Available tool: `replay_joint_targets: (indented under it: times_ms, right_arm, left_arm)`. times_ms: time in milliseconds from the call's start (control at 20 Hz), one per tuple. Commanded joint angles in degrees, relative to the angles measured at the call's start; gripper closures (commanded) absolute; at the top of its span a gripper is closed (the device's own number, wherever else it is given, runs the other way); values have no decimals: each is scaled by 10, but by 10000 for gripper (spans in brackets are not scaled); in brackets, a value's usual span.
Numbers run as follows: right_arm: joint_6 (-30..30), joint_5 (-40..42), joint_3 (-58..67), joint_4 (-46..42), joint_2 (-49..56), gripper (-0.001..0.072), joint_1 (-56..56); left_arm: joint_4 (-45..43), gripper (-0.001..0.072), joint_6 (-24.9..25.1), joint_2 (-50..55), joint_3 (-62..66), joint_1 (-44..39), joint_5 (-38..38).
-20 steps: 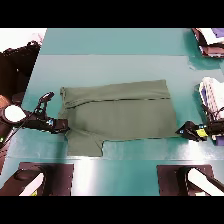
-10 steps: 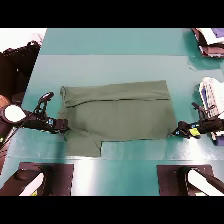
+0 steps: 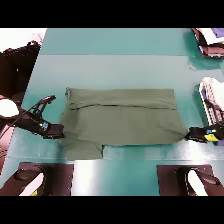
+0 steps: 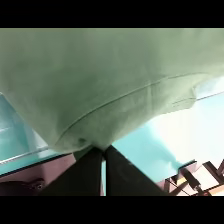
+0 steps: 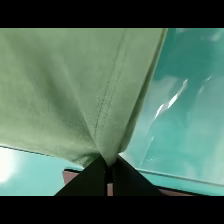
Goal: Fold the shirts.
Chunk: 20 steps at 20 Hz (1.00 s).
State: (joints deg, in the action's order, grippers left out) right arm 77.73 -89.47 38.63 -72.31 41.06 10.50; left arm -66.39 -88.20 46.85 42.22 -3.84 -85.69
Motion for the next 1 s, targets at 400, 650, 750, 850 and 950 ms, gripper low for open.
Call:
replay_joint_targets:
  times_ms: [400,650,750,850,950]
  right_arm:
    - [17,84,270,-7,285,693,-24]
    - [18,97,398,-7,437,692,-60]
    - [19,95,445,-5,481,692,-64]
    - [18,89,488,35,520,677,-62]
    - [18,90,527,97,553,345,-50]
  left_arm:
    - [-36,675,16,205,202,1,208]
    - [-35,675,17,355,306,1,249]
    - [-35,674,16,383,324,1,271]
    - [-36,662,16,388,325,1,294]
    - [-39,140,16,388,330,1,308]
